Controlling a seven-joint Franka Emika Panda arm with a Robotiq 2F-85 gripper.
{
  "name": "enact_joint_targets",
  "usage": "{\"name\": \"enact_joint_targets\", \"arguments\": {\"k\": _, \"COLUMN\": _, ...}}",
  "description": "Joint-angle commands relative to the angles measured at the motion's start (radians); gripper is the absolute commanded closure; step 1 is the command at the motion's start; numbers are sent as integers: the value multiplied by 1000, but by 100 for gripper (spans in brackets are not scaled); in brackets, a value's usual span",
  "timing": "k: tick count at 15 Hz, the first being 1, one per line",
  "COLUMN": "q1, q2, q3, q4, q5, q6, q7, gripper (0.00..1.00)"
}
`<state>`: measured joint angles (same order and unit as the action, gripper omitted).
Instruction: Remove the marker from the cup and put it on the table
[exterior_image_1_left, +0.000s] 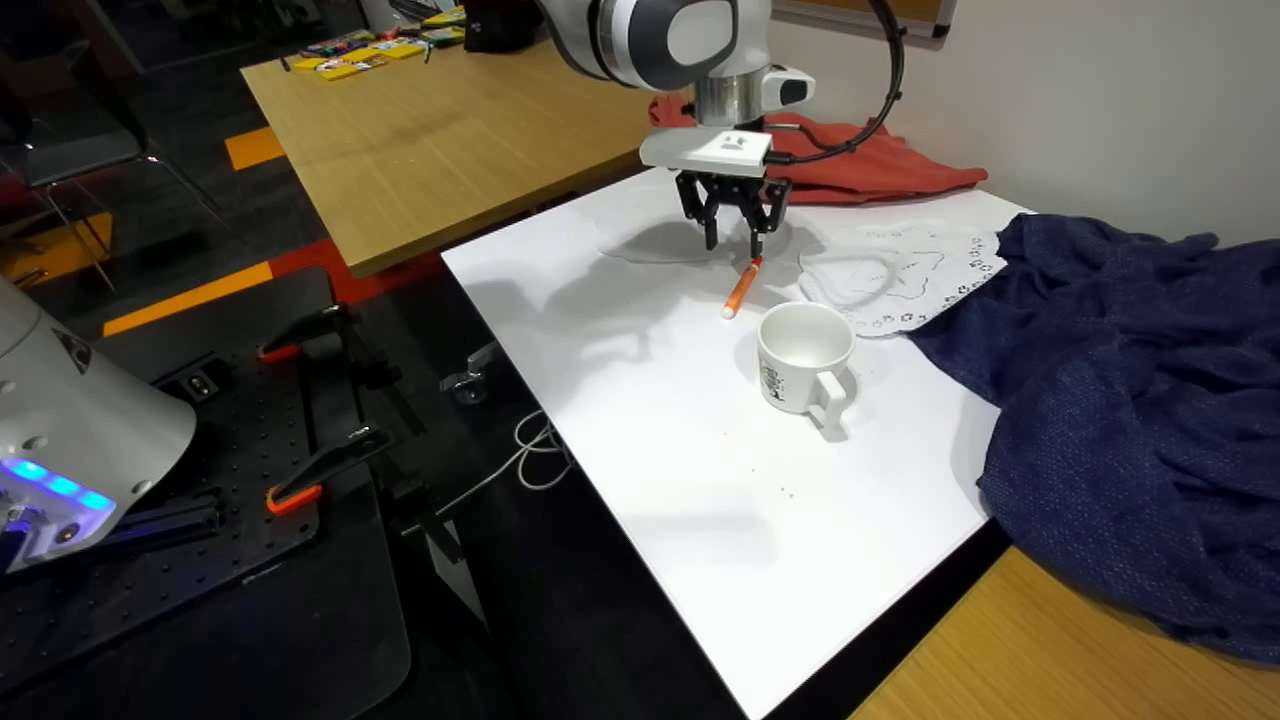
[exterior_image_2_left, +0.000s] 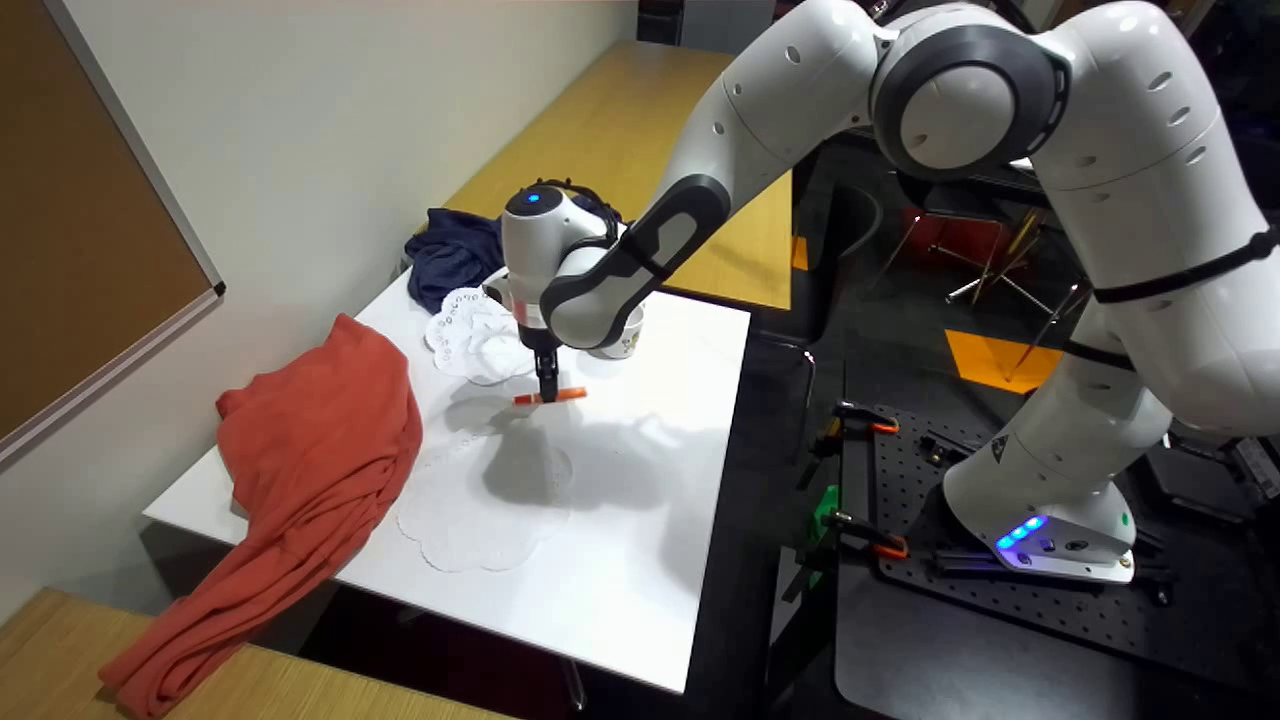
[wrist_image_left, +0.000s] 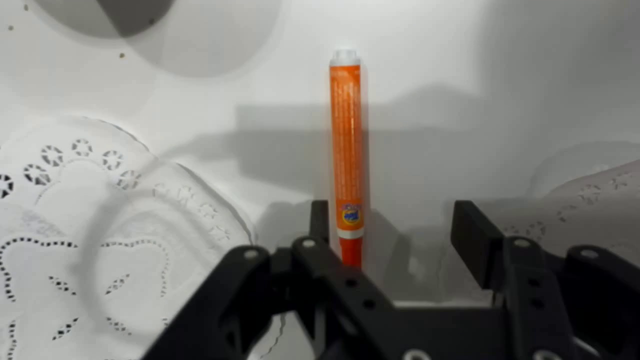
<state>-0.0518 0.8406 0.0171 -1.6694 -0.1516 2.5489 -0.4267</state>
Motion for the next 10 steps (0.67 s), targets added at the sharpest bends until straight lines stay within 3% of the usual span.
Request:
{"name": "enact_joint_targets", "arguments": {"k": 1, "q1": -1, "q2": -28, "q3": 8, "q4": -18, "q5": -17, "q6": 6, "q7": 27, "gripper": 3}}
{"name": "enact_joint_targets", "arguments": {"k": 10, "q1": -11, "q2": -6, "q3": 16, "q4": 4, "q5": -14, "q6": 1, "q7": 9, "gripper": 0}}
